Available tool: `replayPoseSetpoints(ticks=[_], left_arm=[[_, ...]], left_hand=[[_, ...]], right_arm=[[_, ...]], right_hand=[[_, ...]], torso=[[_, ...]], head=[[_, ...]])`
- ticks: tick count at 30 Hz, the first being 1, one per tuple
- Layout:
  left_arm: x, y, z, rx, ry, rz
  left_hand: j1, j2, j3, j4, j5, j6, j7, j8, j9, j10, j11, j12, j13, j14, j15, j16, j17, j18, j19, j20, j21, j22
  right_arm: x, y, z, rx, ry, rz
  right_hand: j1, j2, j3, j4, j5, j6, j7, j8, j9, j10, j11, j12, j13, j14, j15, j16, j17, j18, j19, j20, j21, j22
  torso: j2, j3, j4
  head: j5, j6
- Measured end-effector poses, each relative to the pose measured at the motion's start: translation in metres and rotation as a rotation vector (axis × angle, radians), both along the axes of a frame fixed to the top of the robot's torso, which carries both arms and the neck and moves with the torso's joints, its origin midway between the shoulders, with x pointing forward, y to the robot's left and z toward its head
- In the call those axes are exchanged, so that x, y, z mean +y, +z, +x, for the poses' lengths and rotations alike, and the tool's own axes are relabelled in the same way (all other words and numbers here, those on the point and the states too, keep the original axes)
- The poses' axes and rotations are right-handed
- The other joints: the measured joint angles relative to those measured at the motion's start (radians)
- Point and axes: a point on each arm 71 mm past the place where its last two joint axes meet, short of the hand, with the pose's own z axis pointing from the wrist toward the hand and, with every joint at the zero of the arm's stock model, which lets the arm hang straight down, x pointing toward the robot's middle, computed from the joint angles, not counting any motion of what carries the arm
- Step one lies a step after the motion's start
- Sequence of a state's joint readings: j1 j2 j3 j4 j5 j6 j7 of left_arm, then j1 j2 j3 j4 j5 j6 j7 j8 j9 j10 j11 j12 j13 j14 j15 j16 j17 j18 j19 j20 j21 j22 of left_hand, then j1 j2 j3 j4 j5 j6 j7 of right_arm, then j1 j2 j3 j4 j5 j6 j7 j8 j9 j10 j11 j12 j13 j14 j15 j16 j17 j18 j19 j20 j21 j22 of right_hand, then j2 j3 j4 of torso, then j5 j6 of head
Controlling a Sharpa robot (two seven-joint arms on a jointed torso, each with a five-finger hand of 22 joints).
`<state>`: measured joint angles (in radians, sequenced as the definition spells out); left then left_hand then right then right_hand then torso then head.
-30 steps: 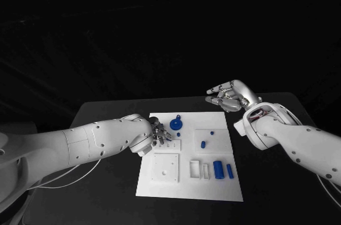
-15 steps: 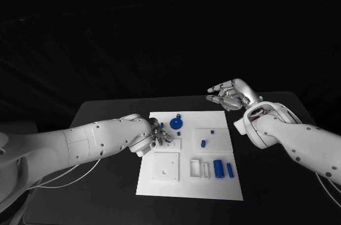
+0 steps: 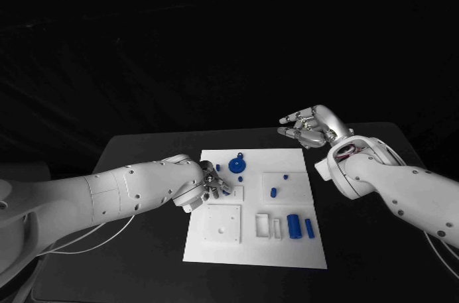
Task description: Assemble the parts on the task board
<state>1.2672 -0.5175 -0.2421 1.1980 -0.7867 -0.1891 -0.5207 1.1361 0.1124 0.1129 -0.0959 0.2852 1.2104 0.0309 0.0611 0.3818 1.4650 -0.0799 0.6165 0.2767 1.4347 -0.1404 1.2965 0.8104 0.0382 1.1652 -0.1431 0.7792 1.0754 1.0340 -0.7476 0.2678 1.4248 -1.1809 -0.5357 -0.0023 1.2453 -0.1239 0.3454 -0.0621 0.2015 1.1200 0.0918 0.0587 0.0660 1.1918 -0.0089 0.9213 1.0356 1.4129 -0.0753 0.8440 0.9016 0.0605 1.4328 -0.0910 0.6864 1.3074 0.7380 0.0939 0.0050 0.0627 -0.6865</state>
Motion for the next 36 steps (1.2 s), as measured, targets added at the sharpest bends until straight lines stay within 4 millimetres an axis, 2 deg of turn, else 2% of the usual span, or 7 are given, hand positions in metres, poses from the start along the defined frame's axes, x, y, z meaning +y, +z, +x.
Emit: replayPoseSetpoints(ticks=[7,28,36], left_arm=[[0.0005,0.0003,0.0003,-0.01,-0.011,0.014],[0.0005,0.001,0.0008,-0.035,-0.036,0.043],[0.0004,0.001,0.001,-0.039,-0.04,0.047]], left_hand=[[0.006,0.006,-0.009,0.003,-0.004,0.0,0.0,0.0,0.0,0.0,0.0,0.0,-0.002,0.0,0.0,0.005,0.003,0.0,0.004,0.004,-0.01,0.011],[0.006,0.006,-0.012,0.004,-0.012,0.0,0.0,0.002,0.003,0.002,0.002,0.004,-0.003,0.001,0.002,0.005,0.004,0.0,0.011,0.004,-0.023,0.029],[0.006,0.005,-0.016,0.002,-0.012,0.0,0.0,0.001,0.029,0.002,0.002,0.004,-0.006,0.0,0.003,0.005,-0.001,0.0,0.011,0.004,-0.03,0.043]], right_arm=[[-0.0002,-0.0001,0.0001,0.0,0.0,0.0],[-0.0004,-0.0008,0.0009,0.002,-0.002,0.001],[-0.0005,-0.0011,0.0011,0.004,-0.002,0.001]], right_hand=[[0.0,0.0,0.0,0.0,0.004,0.0,0.0,0.0,0.0,0.0,0.0,0.0,0.0,0.0,0.0,0.0,-0.002,0.0,0.0,0.0,0.0,0.0],[0.0,0.0,0.0,0.0,0.009,0.0,0.0,0.0,0.0,-0.007,0.0,0.0,-0.005,-0.003,0.003,0.004,-0.003,0.0,0.0,0.0,-0.007,0.0],[0.0,0.0,0.0,0.0,0.009,0.0,0.0,0.0,0.0,-0.007,0.0,0.004,-0.005,-0.003,0.003,0.004,-0.003,0.0,0.0,0.0,-0.007,0.0]], torso=[[0.0,0.0005,0.0001],[0.0,-0.0002,0.0001],[0.0,-0.0008,0.0002]], head=[[0.002,-0.001],[0.003,-0.003],[0.002,-0.005]])
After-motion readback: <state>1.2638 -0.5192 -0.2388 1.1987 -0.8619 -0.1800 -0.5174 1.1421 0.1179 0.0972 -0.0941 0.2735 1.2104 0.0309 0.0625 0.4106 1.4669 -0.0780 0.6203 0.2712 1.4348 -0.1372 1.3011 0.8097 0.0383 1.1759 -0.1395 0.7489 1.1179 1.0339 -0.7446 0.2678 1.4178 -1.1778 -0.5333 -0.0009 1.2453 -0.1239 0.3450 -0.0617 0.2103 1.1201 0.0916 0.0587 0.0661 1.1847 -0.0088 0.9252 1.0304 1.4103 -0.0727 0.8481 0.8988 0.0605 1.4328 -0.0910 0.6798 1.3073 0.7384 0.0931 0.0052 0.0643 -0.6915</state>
